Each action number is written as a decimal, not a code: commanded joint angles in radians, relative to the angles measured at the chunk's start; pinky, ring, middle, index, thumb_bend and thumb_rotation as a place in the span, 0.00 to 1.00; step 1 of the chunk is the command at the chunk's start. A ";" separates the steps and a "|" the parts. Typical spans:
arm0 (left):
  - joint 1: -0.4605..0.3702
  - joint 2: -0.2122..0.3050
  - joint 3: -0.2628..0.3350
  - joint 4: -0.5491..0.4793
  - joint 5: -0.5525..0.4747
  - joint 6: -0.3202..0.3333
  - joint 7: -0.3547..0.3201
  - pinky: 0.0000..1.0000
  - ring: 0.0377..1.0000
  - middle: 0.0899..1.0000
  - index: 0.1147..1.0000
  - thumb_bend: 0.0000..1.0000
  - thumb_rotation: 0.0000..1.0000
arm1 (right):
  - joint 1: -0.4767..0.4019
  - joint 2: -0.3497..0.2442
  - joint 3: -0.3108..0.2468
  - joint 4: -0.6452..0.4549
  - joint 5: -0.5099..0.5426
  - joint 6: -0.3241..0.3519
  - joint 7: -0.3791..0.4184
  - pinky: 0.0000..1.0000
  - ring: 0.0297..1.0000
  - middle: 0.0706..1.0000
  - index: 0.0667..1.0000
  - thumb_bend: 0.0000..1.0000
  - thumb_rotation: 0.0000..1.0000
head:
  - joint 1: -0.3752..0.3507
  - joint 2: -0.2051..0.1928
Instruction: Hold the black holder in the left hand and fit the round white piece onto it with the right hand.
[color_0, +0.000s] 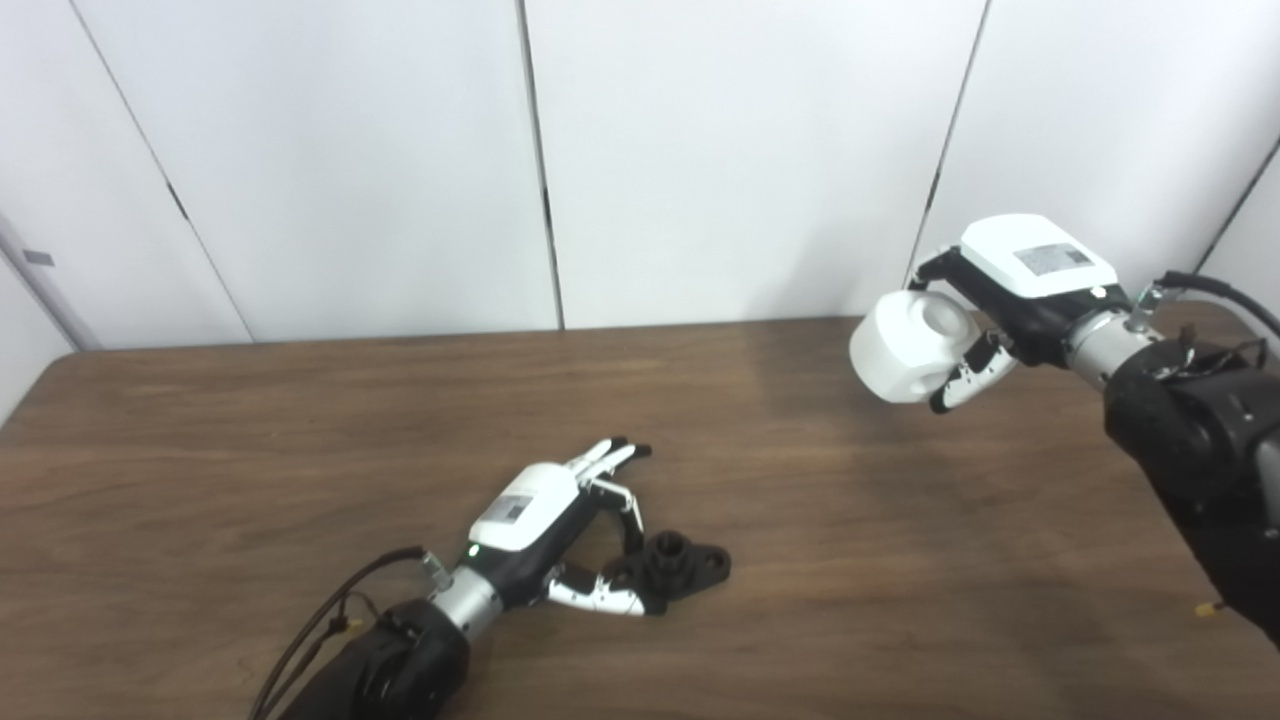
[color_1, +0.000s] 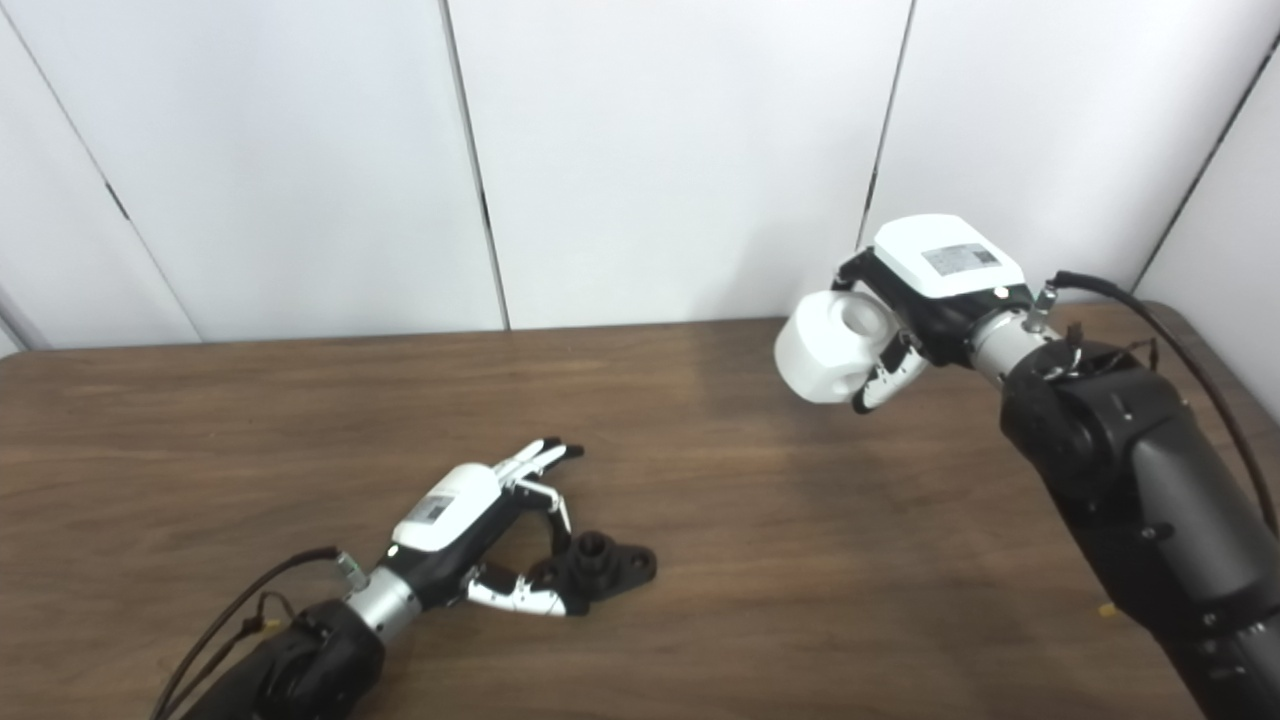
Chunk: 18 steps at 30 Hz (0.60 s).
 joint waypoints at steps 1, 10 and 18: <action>0.044 -0.009 -0.073 0.062 0.087 0.057 -0.115 0.94 1.00 0.96 0.42 0.52 0.07 | -0.032 -0.030 -0.023 -0.054 0.015 -0.023 0.002 0.84 0.79 0.71 0.44 0.53 0.14 | 0.001 0.001; 0.041 -0.019 -0.080 0.067 0.085 0.060 -0.109 0.94 1.00 0.96 0.42 0.52 0.07 | -0.028 0.040 0.023 -0.176 0.028 -0.032 0.071 0.83 0.80 0.72 0.44 0.53 0.14 | 0.013 0.009; 0.041 -0.023 -0.087 0.059 0.082 0.066 -0.110 0.93 1.00 0.95 0.42 0.52 0.07 | -0.042 0.107 0.088 -0.190 0.020 -0.105 0.090 0.79 0.79 0.70 0.44 0.53 0.14 | 0.018 0.015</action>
